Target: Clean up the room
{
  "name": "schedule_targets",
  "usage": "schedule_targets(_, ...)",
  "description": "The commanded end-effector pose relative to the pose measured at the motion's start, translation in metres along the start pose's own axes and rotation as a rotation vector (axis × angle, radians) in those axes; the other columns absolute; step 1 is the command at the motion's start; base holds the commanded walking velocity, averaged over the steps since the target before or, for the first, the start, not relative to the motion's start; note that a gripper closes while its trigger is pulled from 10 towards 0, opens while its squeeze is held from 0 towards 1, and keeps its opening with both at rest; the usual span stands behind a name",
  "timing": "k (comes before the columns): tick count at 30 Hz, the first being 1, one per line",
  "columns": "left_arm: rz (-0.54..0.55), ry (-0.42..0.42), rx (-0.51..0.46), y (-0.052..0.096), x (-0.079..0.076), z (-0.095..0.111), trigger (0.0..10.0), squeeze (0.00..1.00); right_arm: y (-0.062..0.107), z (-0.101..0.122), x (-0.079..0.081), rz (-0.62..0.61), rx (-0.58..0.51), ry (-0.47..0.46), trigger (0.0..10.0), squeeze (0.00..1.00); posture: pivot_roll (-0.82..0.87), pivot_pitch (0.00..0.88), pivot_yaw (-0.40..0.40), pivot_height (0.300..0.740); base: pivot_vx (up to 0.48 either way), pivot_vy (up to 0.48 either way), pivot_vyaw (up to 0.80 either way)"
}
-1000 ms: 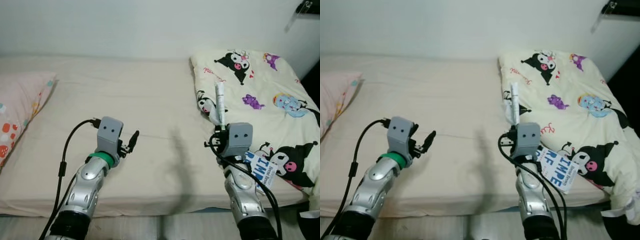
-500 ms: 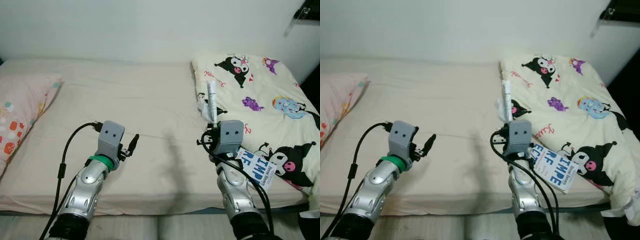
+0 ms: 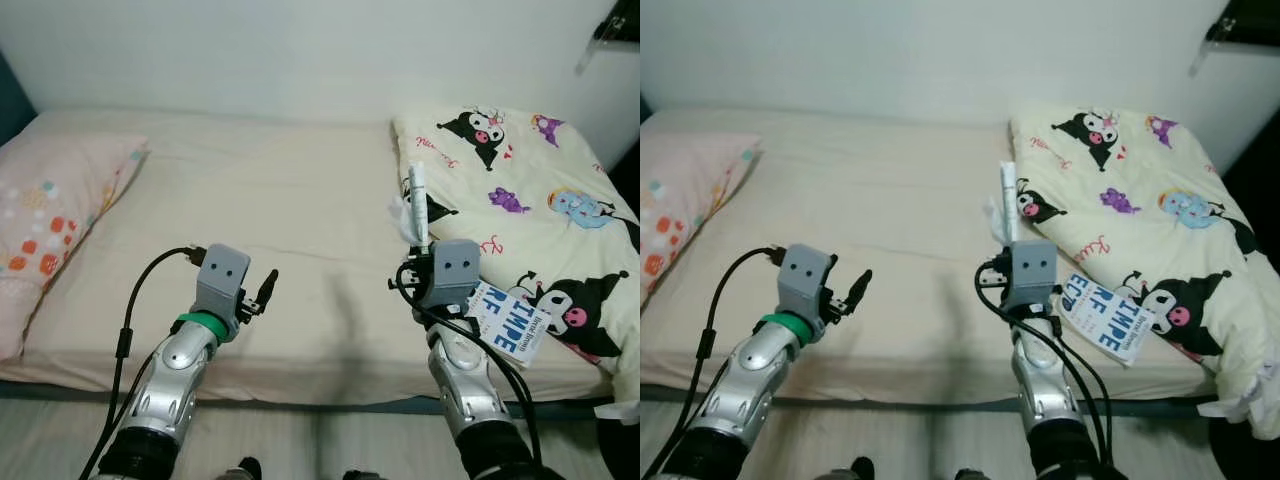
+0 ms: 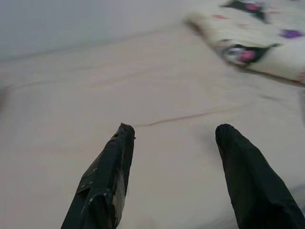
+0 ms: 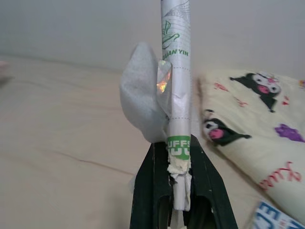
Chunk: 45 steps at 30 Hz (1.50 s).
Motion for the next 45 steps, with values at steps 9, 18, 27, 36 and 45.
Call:
schedule_targets(9,-0.005,-0.006,0.023,0.003,-0.002,-0.008,10.0,0.00,0.000,-0.003,0.001,-0.008,0.003,-0.016,10.0,0.00,0.01,0.035,0.034,0.726,-0.348,0.000,0.00)
schedule_targets(18,-0.001,-0.007,0.023,0.003,-0.002,-0.009,10.0,0.00,-0.002,-0.002,0.001,0.002,0.008,0.013,10.0,0.00,0.01,0.027,0.029,0.726,-0.338,0.000,0.09)
schedule_targets(27,0.004,0.002,0.055,0.003,0.000,-0.015,10.0,0.00,-0.003,-0.006,0.003,0.012,0.024,0.021,10.0,0.00,0.01,0.024,0.029,0.726,0.000,0.000,0.78)
schedule_targets(36,-0.001,-0.005,0.122,0.006,0.002,-0.030,10.0,0.00,-0.003,-0.021,0.016,0.053,0.075,0.023,10.0,0.00,0.01,0.010,0.052,0.726,0.000,0.000,0.78)
schedule_targets(45,0.025,-0.030,0.127,0.006,0.007,-0.032,10.0,0.00,-0.004,-0.023,0.029,0.083,0.082,0.007,10.0,0.00,0.02,0.016,0.057,0.726,0.000,0.000,0.78)
Point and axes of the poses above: a point about 5 cm out from each wrist's last joint towards the gripper, its own y axis pointing back from the gripper into the wrist, its own z axis along the axis of the wrist's last joint, x = y × z, the point moved 4 cm from there along -y, pointing out of the wrist towards the gripper, and after that the axes turned 15 degrees about -y, right-handed, at the moved point
